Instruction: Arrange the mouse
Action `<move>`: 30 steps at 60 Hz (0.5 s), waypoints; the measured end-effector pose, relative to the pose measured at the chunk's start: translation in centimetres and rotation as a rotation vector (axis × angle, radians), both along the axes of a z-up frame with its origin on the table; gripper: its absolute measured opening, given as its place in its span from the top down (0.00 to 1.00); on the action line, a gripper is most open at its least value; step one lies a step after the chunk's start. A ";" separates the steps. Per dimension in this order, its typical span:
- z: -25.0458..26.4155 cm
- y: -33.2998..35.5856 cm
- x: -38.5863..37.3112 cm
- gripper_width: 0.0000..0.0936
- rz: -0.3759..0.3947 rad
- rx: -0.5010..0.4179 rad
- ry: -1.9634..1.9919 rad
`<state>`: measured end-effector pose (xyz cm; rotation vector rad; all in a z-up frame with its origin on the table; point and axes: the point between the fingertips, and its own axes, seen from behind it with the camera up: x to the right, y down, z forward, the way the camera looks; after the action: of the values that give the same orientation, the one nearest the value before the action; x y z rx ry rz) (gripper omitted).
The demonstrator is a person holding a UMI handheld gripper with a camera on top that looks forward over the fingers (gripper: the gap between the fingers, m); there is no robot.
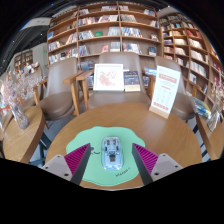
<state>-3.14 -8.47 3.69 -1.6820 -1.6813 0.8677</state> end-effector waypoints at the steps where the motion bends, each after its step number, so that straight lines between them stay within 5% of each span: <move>1: 0.6 0.2 0.6 0.09 -0.008 0.001 0.007; 16: 9.0 3.3 12.3 0.09 -0.052 0.026 0.109; 30: 10.5 5.4 23.0 0.09 -0.053 0.054 0.123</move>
<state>19.86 -3.11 14.19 -1.5967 -1.5576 0.8743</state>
